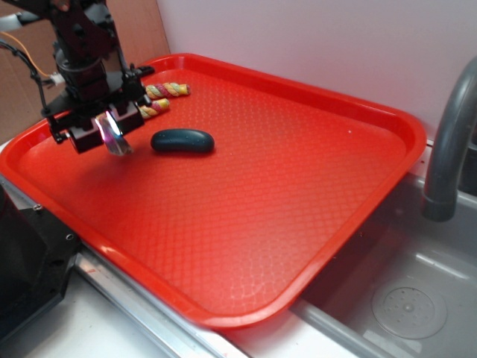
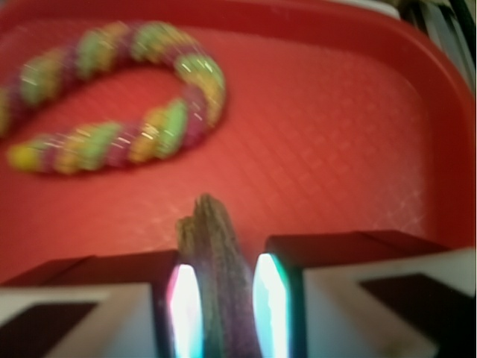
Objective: Grab the wood chip.
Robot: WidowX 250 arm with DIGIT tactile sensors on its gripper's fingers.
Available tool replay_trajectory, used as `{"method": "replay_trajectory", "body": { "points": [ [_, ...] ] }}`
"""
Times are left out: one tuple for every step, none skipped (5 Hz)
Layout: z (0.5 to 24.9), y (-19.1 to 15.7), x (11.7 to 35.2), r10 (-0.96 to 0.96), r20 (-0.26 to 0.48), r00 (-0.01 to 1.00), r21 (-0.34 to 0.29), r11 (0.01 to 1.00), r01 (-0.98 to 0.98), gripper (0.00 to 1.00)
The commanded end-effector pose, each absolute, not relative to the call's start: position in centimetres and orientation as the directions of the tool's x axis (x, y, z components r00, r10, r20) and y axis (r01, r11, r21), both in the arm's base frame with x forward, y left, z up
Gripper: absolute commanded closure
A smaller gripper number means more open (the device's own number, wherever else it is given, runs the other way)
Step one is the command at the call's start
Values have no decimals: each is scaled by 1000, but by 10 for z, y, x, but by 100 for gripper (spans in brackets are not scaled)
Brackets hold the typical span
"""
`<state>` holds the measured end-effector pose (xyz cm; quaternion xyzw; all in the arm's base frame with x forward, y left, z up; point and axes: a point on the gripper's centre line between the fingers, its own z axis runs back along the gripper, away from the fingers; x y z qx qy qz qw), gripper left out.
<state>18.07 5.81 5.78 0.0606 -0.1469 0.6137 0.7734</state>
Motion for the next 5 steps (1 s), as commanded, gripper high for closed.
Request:
{"method": "replay_trajectory", "body": {
  "points": [
    [145,31,194,760,203,618,-140,647,-750,100],
    [172,9,191,601,106,792,-208,792,-573,100],
    [199,-10,175,387,121,914,-218,909,-356,100],
    [215,-18,164,197,113,974,-245,956,-165,100],
    [213,-16,170,232,79,969,-240,948,-208,100]
  ]
}}
